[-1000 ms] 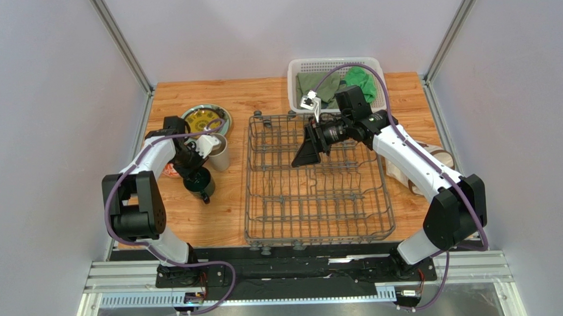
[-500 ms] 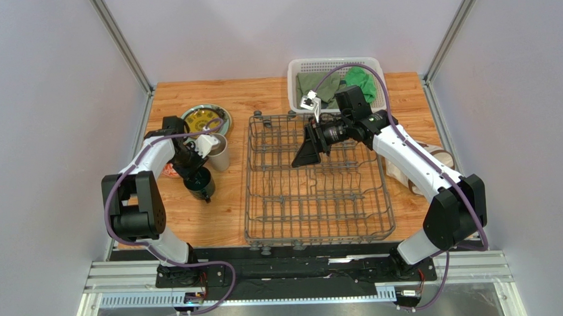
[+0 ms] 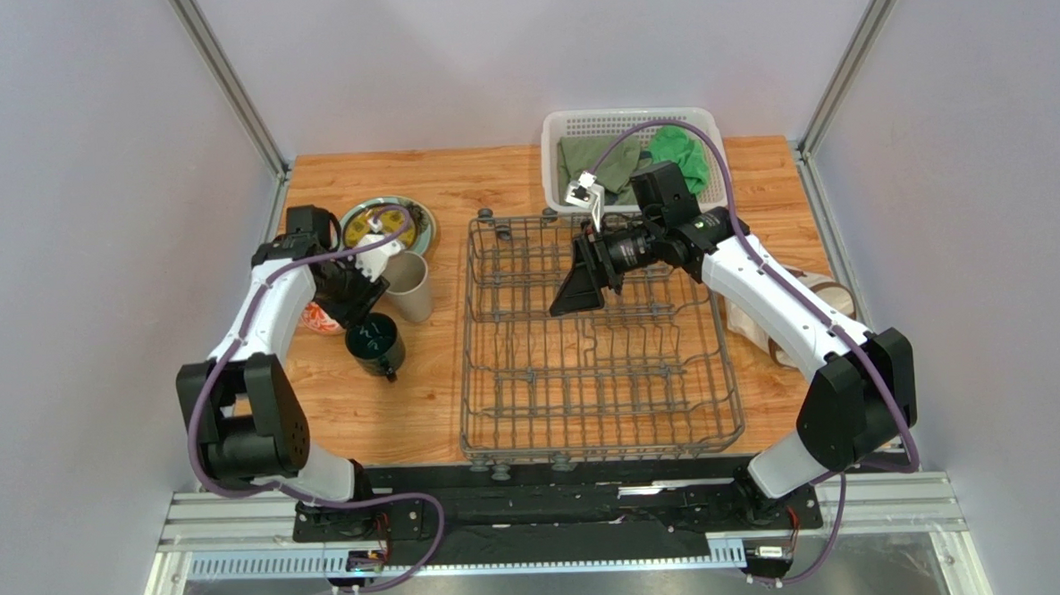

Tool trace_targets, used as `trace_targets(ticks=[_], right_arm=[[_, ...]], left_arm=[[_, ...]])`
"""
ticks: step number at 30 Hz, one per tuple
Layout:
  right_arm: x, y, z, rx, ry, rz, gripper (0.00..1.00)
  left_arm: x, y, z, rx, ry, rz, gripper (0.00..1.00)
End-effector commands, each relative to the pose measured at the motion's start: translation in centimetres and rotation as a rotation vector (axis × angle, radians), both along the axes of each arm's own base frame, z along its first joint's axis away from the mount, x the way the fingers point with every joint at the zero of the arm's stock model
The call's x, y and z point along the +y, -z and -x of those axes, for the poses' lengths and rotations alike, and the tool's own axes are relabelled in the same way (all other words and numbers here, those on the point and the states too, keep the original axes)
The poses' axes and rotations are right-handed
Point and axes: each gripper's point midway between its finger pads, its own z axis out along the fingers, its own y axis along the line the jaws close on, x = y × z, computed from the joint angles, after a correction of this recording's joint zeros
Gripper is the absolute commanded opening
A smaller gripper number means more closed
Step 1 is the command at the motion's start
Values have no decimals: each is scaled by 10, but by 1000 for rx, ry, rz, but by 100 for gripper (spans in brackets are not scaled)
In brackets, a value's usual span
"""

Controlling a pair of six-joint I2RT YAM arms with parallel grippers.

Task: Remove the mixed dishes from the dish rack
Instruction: Place the cup at the center of the board, then reset both arms

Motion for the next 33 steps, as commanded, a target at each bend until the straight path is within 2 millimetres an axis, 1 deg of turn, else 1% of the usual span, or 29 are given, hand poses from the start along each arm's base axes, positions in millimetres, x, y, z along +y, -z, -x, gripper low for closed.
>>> trace_targets(ticks=[1,2,3,4,5,8,9,11,12,14,15,16,17,18,20,21,22,23,24,25,26,27,28,29,30,31,32,33], right_arm=[[-5,-8,-9,-105,45,18,68],[-6,-8,-12,-117,64,29,68],[-8,-8,-16,-134,85,38,68],[-11,-6,-25,-157,135,69,68],[-14,-7,-28,-177,163,85,68],[-26,-2,-48,-228,268,169,68],[-28,-5,-52,-250,285,184,69],[-39,-1,-64,-281,352,244,70],[-46,0,-71,-303,395,276,71],[-52,-1,-78,-336,443,302,75],[-61,-4,-86,-368,504,334,80],[-67,-7,-92,-393,541,345,82],[-73,-10,-97,-421,582,363,83],[-89,-12,-110,-456,684,417,86],[-106,-26,-122,-516,792,441,90],[-128,-32,-132,-554,915,500,95],[-136,-46,-138,-597,979,489,97],[-146,-53,-141,-622,1031,499,98],[-163,-62,-146,-654,1130,533,99],[-171,-77,-150,-690,1197,510,99],[-180,-83,-150,-705,1245,513,100],[-193,-89,-150,-722,1316,529,100],[-202,-105,-148,-748,1380,490,100],[-209,-100,-145,-750,1408,498,100],[-216,-108,-143,-768,1453,475,100],[-221,-111,-140,-784,1471,476,100],[-228,-112,-132,-798,1491,477,100],[-234,-118,-129,-817,1518,468,100]], left_arm=[[-9,-57,-11,-162,-5,67,60],[-12,-69,-10,-195,-15,80,63],[-14,-76,-11,-223,-20,95,68],[-15,-83,-11,-245,-30,105,71],[-18,-94,-10,-276,-47,129,73],[-24,-114,-11,-343,-89,179,81],[-24,-119,-14,-369,-102,186,83],[-24,-128,-17,-400,-150,208,85],[-23,-134,-21,-429,-163,216,86],[-25,-142,-23,-464,-196,245,88],[-24,-150,-27,-502,-205,253,88],[-26,-153,-28,-519,-210,265,89],[-27,-163,-28,-549,-230,285,89],[-27,-172,-32,-587,-236,297,90],[-29,-190,-35,-639,-261,335,91],[-30,-197,-36,-660,-267,351,92],[-31,-203,-37,-674,-276,364,93],[-30,-212,-40,-706,-306,387,94],[-30,-214,-41,-715,-323,400,94],[-29,-218,-42,-725,-347,422,94],[-27,-223,-45,-754,-362,427,95],[-26,-223,-46,-762,-377,434,95],[-26,-225,-47,-769,-394,445,95],[-24,-229,-49,-789,-407,446,95],[-23,-227,-49,-793,-416,448,95],[-23,-229,-48,-804,-427,460,95],[-23,-235,-50,-831,-425,470,95],[-24,-232,-50,-833,-423,480,95]])
